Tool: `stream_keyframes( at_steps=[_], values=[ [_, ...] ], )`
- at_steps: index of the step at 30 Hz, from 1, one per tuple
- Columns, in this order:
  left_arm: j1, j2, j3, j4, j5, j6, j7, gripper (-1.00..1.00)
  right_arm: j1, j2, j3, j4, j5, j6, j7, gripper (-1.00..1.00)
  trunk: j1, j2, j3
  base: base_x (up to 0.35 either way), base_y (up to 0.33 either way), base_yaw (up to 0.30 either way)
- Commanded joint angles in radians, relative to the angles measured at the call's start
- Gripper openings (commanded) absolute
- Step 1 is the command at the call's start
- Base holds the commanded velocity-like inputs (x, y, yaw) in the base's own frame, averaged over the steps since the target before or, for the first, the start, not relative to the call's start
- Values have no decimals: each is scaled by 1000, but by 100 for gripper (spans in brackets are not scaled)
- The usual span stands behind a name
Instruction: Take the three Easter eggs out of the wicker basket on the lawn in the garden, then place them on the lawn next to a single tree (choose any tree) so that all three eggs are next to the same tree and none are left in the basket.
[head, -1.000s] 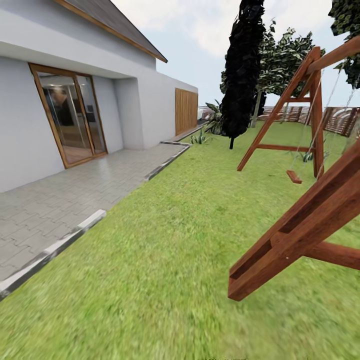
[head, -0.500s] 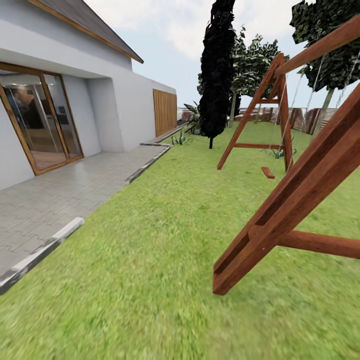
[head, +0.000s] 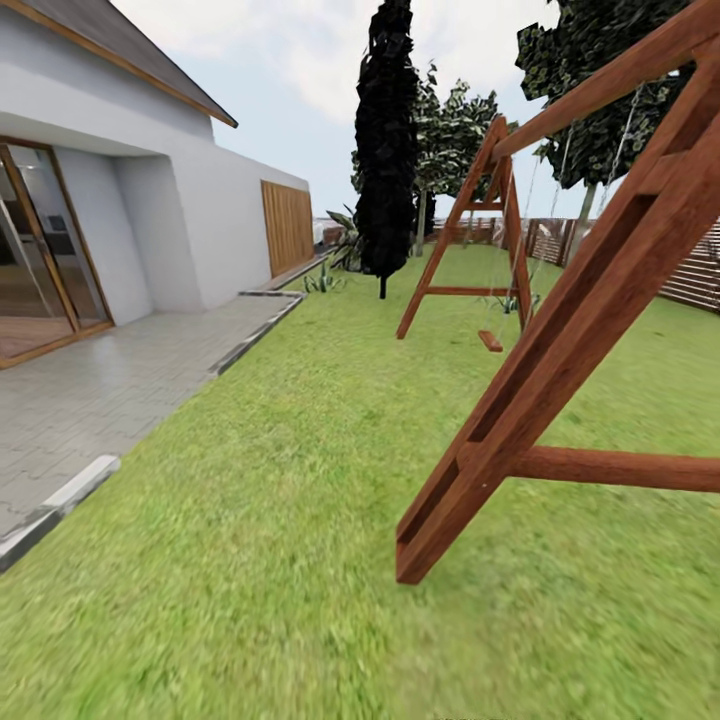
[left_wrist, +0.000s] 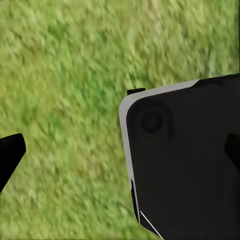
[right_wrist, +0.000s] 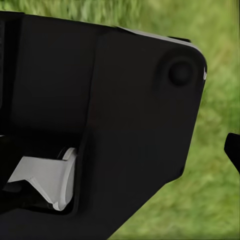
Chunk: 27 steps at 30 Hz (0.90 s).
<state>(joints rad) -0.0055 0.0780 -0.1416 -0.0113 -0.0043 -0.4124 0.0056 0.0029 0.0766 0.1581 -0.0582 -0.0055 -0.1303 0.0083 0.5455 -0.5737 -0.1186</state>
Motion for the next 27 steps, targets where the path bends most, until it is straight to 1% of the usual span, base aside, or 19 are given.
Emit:
stream_keyframes(
  at_steps=[1,27],
  values=[
    [-1,0,-5,1,0,-3,1,100,0,0,3,-1,-1,-2,1,100,0,-1,-1,0,0,-270],
    [-1,0,-4,1,0,-3,1,100,0,0,3,0,-1,-2,1,100,0,-1,18,0,0,-267]
  ],
)
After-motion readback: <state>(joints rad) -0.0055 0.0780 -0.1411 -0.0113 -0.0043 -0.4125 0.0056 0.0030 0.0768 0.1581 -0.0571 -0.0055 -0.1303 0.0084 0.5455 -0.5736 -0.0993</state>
